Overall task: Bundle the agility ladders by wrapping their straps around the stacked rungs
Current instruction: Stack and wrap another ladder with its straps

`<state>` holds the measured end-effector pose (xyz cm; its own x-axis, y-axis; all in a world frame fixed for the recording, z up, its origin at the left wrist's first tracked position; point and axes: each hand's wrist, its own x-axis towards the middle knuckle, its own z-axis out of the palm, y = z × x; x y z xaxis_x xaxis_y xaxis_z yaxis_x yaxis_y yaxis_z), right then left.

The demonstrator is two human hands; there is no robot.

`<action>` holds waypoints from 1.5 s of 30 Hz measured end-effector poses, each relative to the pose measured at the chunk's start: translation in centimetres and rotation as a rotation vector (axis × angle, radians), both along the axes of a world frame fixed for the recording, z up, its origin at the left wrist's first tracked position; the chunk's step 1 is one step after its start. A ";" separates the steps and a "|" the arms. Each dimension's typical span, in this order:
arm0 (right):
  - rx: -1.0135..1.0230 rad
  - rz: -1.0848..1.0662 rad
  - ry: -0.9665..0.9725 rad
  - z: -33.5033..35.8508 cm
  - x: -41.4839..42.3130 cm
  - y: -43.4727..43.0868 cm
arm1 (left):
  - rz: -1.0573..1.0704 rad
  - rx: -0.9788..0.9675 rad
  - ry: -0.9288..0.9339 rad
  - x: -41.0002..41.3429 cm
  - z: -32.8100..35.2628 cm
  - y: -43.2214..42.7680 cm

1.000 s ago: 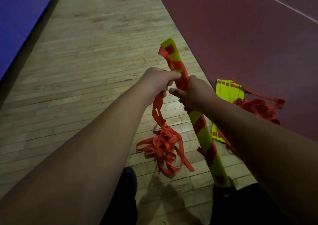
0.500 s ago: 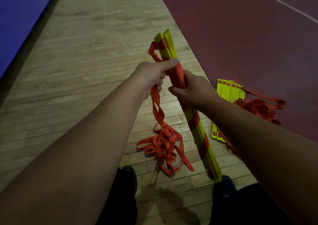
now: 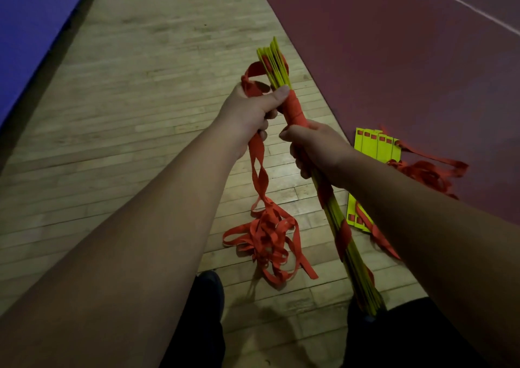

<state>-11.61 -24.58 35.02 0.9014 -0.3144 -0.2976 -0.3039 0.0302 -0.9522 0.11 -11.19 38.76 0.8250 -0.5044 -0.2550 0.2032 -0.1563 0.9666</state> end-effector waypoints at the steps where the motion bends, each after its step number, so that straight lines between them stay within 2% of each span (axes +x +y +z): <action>1: -0.011 -0.017 0.002 0.0 0.1 0.0 | 0.013 -0.017 -0.002 0.0 -0.1 -0.2; 5: -0.082 -0.043 0.027 -0.4 0.3 0.2 | -0.050 0.042 -0.087 -0.2 -0.3 -0.5; 8: -0.254 -0.061 0.059 -0.5 0.4 0.4 | -0.025 0.102 -0.122 -0.1 -0.6 -0.6; 12: -0.495 -0.031 0.130 -0.5 0.4 0.5 | -0.060 0.342 -0.356 -0.5 -0.8 -0.7; 15: -0.563 0.010 0.179 -1.0 0.4 0.7 | -0.055 0.493 -0.412 -0.7 -0.8 -0.9; 20: -0.565 0.004 0.167 -1.3 0.3 0.5 | 0.030 0.397 -0.271 0.0 -1.2 -0.6; 26: -0.463 0.013 0.133 -1.3 0.2 0.3 | 0.117 0.218 -0.020 0.4 -1.9 -0.4; 31: -0.432 0.052 0.115 -1.2 0.2 0.6 | 0.230 0.120 0.031 0.6 -1.5 0.0; 36: -0.449 0.002 0.102 -1.2 0.2 0.8 | 0.144 0.188 -0.035 0.5 -1.6 0.1; 40: -0.538 -0.024 0.129 -1.4 0.2 0.8 | 0.011 0.440 -0.298 0.0 -0.9 -0.4; 42: -0.556 -0.033 0.136 -1.6 0.2 0.8 | -0.067 0.504 -0.386 0.2 -0.9 -0.2; 45: -0.550 -0.063 0.135 -1.7 0.2 0.5 | -0.182 0.488 -0.359 0.9 -1.1 0.9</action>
<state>-11.45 -24.04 33.34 0.8413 -0.5074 -0.1864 -0.4379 -0.4376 -0.7853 1.02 -10.33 37.63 0.8139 -0.5400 -0.2145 -0.1914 -0.5978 0.7785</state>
